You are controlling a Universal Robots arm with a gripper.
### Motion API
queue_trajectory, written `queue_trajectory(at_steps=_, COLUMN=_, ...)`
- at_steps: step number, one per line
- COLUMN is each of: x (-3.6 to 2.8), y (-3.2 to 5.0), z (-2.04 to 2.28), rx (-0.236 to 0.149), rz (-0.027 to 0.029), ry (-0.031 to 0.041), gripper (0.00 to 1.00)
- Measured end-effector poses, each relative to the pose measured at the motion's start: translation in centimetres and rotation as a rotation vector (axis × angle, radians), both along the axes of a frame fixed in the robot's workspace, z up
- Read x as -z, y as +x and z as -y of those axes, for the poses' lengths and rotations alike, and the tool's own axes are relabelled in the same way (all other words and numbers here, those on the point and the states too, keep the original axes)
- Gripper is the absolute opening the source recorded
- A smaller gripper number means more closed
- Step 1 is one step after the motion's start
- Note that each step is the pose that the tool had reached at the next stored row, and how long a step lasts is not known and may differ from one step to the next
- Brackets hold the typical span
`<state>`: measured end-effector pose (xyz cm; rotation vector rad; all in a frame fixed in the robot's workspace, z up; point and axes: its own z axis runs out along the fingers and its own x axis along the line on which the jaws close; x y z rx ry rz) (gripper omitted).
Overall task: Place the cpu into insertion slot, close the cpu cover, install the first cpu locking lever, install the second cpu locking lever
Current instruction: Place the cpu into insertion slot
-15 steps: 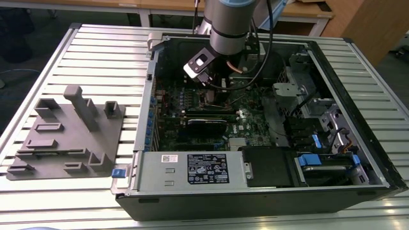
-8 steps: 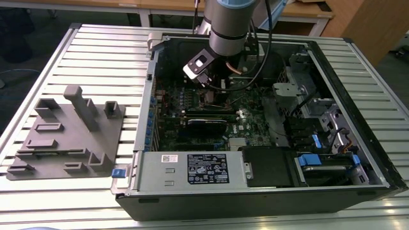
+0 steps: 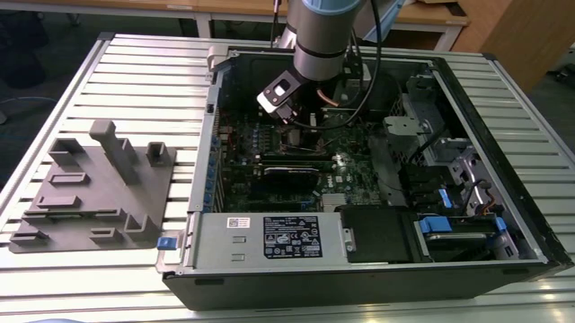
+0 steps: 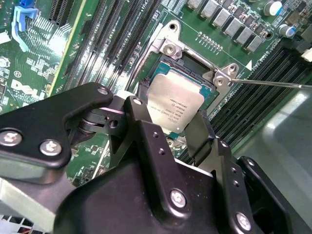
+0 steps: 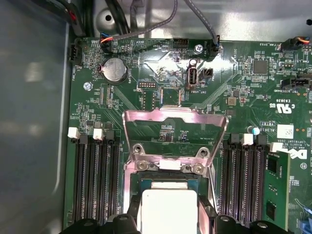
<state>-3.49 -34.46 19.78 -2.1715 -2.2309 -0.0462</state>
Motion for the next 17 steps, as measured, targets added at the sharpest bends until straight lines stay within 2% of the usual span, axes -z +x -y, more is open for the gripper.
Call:
queue_trajectory(at_steps=10, x=0.11, y=0.00, z=-0.01, rx=0.017, rz=0.0002, ry=0.0002, gripper=0.54)
queue_trajectory(at_steps=17, x=0.17, y=-0.04, z=-0.30, rx=0.017, rz=0.0002, ry=0.0003, gripper=0.54)
